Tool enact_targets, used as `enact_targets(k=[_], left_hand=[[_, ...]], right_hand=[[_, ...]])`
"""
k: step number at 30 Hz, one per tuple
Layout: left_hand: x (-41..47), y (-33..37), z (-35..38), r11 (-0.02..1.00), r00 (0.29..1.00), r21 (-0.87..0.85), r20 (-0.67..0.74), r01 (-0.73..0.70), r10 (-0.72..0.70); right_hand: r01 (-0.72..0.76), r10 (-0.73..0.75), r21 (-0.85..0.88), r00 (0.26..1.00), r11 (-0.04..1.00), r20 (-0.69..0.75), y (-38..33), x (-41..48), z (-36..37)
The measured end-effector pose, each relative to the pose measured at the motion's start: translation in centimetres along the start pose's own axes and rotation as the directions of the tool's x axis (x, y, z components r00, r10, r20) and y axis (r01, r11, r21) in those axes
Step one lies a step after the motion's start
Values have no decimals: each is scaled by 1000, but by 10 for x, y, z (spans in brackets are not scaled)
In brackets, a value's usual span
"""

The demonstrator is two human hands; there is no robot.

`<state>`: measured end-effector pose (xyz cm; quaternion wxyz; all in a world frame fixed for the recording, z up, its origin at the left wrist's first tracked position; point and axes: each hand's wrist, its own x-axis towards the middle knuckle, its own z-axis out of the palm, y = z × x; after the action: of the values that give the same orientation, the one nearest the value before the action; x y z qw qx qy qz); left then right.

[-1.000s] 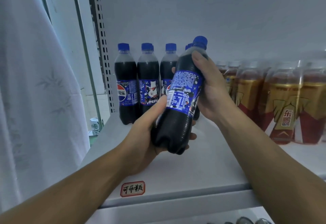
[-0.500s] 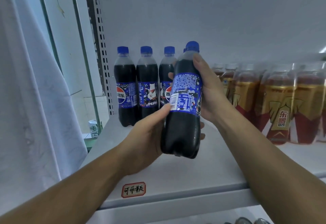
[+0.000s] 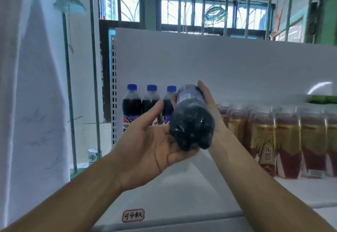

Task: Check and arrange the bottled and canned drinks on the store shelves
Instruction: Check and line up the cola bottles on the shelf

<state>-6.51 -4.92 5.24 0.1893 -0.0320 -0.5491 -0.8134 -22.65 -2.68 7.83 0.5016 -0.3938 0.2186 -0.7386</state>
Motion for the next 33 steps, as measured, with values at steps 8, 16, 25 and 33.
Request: enact_targets(k=[8,16,25,33], left_hand=[[-5,-15,-10,535,958,829,-262,162,117],[8,-48,-6,620,952,774,-273,132,139],[59,-134,87,658,997,750,-29,67,-68],[137,-320,226,623,877,778,242,81,-416]], right_hand=[[392,-138,-435,850,811,508,-11,-20,4],[407,-205,-568,899,716,386,-29,-53,-4],[256,-399,-898,912,358,100,-120,-169,-57],[-307,-527,-940,780,150,-339,-211,-380,-168]])
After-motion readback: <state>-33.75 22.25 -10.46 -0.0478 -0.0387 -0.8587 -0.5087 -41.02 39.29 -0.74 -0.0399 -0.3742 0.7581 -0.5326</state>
